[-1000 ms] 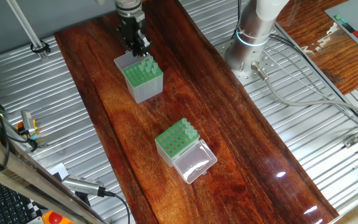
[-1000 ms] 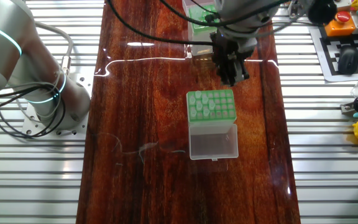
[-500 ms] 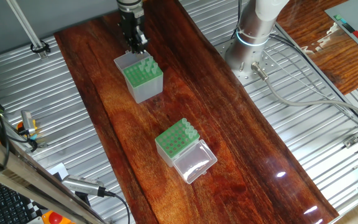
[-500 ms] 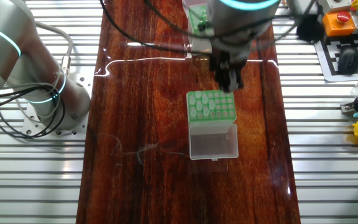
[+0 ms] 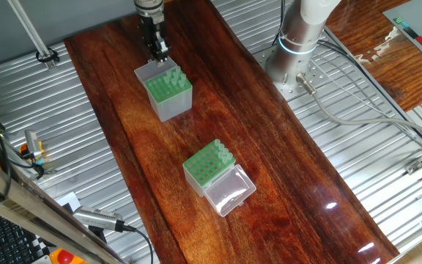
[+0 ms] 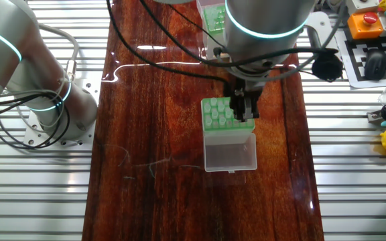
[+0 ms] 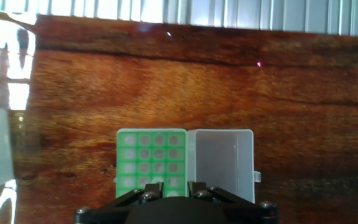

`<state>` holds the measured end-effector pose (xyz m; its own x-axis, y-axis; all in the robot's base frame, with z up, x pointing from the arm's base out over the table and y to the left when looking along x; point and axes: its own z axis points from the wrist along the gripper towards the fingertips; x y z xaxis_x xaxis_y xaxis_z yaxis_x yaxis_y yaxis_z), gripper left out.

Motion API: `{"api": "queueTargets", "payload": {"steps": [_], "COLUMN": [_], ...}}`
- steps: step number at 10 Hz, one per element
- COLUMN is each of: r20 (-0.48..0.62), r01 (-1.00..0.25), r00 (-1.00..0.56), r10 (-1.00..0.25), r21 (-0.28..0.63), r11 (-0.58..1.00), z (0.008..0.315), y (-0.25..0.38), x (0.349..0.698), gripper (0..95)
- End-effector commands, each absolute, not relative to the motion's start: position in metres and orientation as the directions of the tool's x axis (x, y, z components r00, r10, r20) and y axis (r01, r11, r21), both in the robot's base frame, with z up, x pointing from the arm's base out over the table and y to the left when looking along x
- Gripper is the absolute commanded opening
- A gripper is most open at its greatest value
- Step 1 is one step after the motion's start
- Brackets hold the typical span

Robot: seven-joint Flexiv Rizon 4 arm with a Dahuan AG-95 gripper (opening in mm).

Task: Transfer all large pipette tips from one holder to another

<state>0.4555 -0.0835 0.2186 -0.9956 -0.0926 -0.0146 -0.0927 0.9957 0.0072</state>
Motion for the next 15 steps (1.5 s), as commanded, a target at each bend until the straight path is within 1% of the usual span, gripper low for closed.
{"api": "queueTargets", "payload": {"steps": [1,2,4,6,9,13,15], "r20": [-0.020,-0.004,-0.010,-0.010,-0.021,-0.033,-0.020], "r01": [-0.111,-0.099,-0.084,-0.066,-0.065,-0.088,-0.094], "r00": [-0.994,-0.995,-0.996,-0.998,-0.998,-0.996,-0.995], "r10": [-0.111,-0.098,-0.084,-0.066,-0.065,-0.087,-0.093], "r21": [0.026,0.029,0.030,0.027,0.025,0.026,0.030], "r11": [0.993,0.995,0.996,0.997,0.998,0.996,0.995], "z": [0.219,0.219,0.214,0.199,0.182,0.182,0.182], "y": [-0.083,-0.083,-0.080,-0.069,-0.069,-0.071,-0.071], "x": [0.455,0.455,0.453,0.453,0.457,0.456,0.456], "gripper": [19.0,19.0,19.0,19.0,19.0,19.0,19.0]}}
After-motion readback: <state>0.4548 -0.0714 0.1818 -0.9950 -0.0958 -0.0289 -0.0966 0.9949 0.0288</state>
